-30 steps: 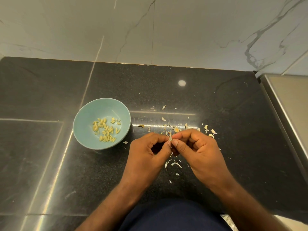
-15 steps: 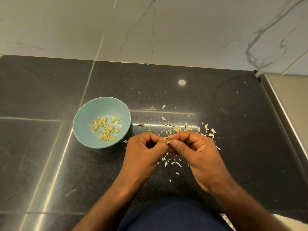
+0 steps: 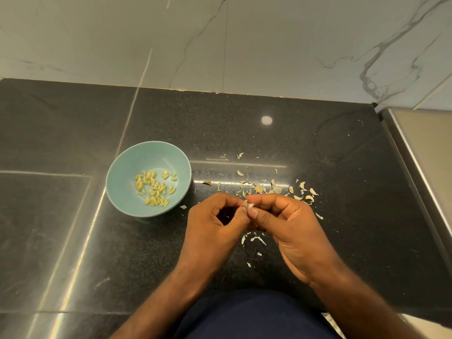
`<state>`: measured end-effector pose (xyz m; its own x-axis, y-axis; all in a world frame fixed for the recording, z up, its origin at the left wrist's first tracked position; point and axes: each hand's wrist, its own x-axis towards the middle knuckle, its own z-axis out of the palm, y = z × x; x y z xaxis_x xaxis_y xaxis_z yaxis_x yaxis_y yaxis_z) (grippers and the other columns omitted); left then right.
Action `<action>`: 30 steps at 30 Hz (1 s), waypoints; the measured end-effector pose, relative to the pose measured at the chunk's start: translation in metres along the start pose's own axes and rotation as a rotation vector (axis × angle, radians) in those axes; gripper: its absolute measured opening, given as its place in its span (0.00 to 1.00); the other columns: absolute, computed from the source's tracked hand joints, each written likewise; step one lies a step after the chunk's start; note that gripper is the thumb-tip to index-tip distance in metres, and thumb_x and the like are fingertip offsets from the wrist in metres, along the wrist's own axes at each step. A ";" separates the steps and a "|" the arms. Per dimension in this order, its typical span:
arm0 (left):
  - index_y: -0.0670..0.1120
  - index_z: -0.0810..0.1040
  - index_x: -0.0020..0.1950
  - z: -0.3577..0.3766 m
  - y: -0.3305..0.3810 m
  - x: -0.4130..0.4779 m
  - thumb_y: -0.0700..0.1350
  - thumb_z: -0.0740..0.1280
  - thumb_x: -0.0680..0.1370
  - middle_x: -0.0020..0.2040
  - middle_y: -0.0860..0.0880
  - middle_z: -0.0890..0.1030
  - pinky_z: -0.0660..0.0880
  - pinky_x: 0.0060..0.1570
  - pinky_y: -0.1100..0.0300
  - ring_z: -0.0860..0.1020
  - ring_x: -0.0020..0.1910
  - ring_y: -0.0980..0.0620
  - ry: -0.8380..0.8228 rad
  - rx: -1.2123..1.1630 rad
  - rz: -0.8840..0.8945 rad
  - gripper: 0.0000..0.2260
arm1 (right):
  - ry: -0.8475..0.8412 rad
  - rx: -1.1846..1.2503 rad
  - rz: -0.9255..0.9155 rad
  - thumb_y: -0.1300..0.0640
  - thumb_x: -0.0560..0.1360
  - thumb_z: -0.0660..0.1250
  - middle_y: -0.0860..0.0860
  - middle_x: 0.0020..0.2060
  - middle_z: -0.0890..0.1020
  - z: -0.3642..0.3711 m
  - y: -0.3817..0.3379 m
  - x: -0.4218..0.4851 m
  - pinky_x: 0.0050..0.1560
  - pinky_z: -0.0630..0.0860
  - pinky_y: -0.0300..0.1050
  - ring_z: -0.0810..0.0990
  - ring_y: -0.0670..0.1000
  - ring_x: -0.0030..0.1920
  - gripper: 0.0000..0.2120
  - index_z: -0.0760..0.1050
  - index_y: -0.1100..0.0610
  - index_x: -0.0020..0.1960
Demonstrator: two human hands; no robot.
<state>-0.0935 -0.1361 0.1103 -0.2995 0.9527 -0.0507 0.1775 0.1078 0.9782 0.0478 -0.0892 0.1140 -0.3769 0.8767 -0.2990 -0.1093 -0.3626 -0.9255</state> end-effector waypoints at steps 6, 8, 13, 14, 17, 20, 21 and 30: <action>0.46 0.82 0.42 0.001 -0.002 0.002 0.38 0.70 0.77 0.35 0.51 0.84 0.76 0.35 0.66 0.80 0.33 0.59 -0.019 -0.140 -0.112 0.05 | 0.018 -0.035 -0.001 0.71 0.74 0.68 0.56 0.41 0.85 -0.002 0.001 0.000 0.42 0.80 0.41 0.84 0.51 0.41 0.12 0.80 0.60 0.54; 0.45 0.83 0.43 -0.001 -0.005 0.004 0.38 0.70 0.77 0.35 0.48 0.83 0.77 0.35 0.63 0.79 0.32 0.55 -0.009 -0.161 -0.142 0.05 | 0.012 -0.036 0.005 0.71 0.75 0.68 0.55 0.41 0.84 -0.002 0.001 0.000 0.41 0.79 0.40 0.83 0.51 0.40 0.11 0.80 0.60 0.54; 0.50 0.84 0.45 -0.006 -0.010 0.008 0.41 0.70 0.78 0.37 0.51 0.84 0.77 0.35 0.65 0.81 0.35 0.55 0.038 -0.070 -0.143 0.05 | 0.014 -0.023 0.040 0.71 0.76 0.66 0.54 0.39 0.83 -0.005 0.000 0.000 0.42 0.80 0.43 0.81 0.51 0.40 0.11 0.83 0.60 0.53; 0.51 0.84 0.47 -0.008 -0.012 0.008 0.42 0.71 0.78 0.37 0.52 0.84 0.78 0.35 0.64 0.82 0.36 0.55 0.010 -0.016 -0.134 0.05 | 0.013 -0.019 0.046 0.71 0.76 0.66 0.54 0.38 0.83 -0.005 0.000 0.000 0.42 0.80 0.43 0.81 0.51 0.40 0.11 0.83 0.60 0.53; 0.50 0.85 0.46 -0.008 -0.013 0.007 0.46 0.73 0.75 0.35 0.55 0.84 0.76 0.34 0.66 0.82 0.33 0.58 -0.069 0.078 -0.158 0.02 | 0.002 -0.052 0.042 0.71 0.76 0.66 0.53 0.38 0.84 -0.007 -0.001 0.001 0.43 0.80 0.42 0.81 0.51 0.40 0.11 0.82 0.60 0.54; 0.50 0.85 0.44 -0.007 -0.014 0.007 0.50 0.73 0.75 0.32 0.56 0.83 0.73 0.34 0.70 0.80 0.31 0.61 -0.053 0.214 -0.123 0.04 | -0.003 -0.166 0.000 0.70 0.78 0.65 0.51 0.39 0.85 -0.008 0.001 0.002 0.45 0.80 0.42 0.82 0.49 0.41 0.13 0.83 0.57 0.56; 0.51 0.85 0.48 -0.008 -0.014 0.007 0.49 0.73 0.76 0.34 0.57 0.83 0.74 0.37 0.70 0.80 0.35 0.62 -0.048 0.238 -0.107 0.03 | 0.002 -0.207 -0.023 0.69 0.78 0.66 0.50 0.40 0.84 -0.008 0.001 0.003 0.46 0.80 0.42 0.82 0.48 0.42 0.13 0.83 0.56 0.56; 0.49 0.86 0.50 -0.006 -0.003 0.007 0.44 0.72 0.77 0.41 0.54 0.86 0.81 0.42 0.61 0.83 0.42 0.58 -0.130 -0.046 -0.134 0.04 | 0.085 -0.472 -0.175 0.64 0.75 0.73 0.48 0.42 0.84 -0.009 -0.002 0.001 0.46 0.82 0.44 0.83 0.48 0.43 0.12 0.81 0.50 0.53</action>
<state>-0.1022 -0.1316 0.1079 -0.1937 0.9596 -0.2040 0.0997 0.2261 0.9690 0.0561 -0.0850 0.1133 -0.3120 0.9411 -0.1302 0.2712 -0.0431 -0.9616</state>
